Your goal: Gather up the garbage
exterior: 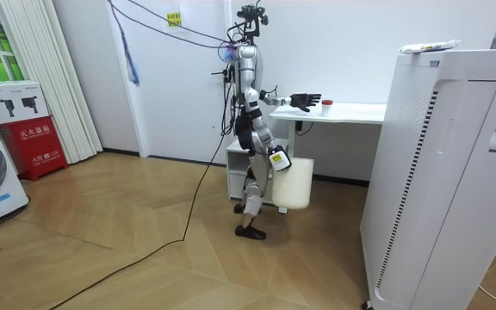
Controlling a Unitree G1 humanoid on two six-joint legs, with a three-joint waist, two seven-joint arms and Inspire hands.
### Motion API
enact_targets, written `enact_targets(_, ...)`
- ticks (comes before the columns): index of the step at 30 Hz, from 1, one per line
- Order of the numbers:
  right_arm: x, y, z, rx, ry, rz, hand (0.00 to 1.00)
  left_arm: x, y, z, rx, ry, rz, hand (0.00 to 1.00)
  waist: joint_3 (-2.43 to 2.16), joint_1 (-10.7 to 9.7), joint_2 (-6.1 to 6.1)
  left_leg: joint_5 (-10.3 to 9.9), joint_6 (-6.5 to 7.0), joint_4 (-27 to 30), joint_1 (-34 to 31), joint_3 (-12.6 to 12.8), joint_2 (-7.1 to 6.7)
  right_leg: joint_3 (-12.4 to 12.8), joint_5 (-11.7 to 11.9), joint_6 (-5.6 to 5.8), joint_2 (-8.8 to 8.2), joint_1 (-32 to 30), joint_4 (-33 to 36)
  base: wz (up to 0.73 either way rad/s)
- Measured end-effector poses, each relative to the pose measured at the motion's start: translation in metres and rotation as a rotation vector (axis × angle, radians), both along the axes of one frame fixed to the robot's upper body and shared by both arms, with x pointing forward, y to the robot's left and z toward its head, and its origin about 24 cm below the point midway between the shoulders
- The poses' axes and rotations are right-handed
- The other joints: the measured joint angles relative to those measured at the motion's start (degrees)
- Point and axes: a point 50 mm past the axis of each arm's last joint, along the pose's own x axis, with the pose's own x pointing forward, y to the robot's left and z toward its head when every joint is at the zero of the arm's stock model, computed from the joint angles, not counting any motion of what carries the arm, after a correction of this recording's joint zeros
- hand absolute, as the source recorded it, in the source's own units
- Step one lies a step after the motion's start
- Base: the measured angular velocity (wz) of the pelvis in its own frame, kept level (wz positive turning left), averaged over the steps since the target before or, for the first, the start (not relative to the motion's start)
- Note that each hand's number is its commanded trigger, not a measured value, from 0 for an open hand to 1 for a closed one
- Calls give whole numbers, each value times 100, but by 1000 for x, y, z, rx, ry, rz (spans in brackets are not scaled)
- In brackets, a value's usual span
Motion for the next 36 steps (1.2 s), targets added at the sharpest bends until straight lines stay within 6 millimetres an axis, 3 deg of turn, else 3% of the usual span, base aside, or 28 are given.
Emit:
enact_targets(3, 0, 0, 0, -1, 0, 9, 100, 0, 0, 0, 0, 0, -1, 0, 1, -22, -44, 9, -26, -56, 46, -5, 70, -20, 51, -44, 119, 104, -206, -5)
enact_targets(16, 0, 3, 0, -1, 6, 88, 100, -3, 0, -8, -12, 38, 3, 0, 22, -147, -97, 24, -53, -253, 273, 24, 136, -18, 73, -65, 207, 310, -416, -2)
enact_targets(21, -1, 5, -1, 3, 11, 90, 100, -5, -2, -14, -45, 67, 5, 0, 31, -250, -101, -18, -123, -22, 320, 55, 225, -19, 67, -72, 249, 447, -392, -1)
enact_targets(27, -6, 6, -2, 9, 15, 97, 100, -9, 9, -24, -52, 118, 63, 0, 50, -224, -87, -133, -256, 1003, 100, 177, 358, 144, -144, -259, 313, 381, 28, -19)
enact_targets(32, -4, 3, 0, -2, 3, 74, 100, -4, 18, -25, -150, 120, 141, 0, 20, -402, -40, -143, -279, 780, 145, 56, 362, 138, -245, -365, 342, 244, 325, 6)
enact_targets(36, -10, -2, -1, -13, 15, 43, 100, -4, 20, -29, -161, 140, 160, 0, 7, -519, -34, -104, -345, 376, 357, 83, 364, 148, -249, -374, 356, 249, 320, 4)
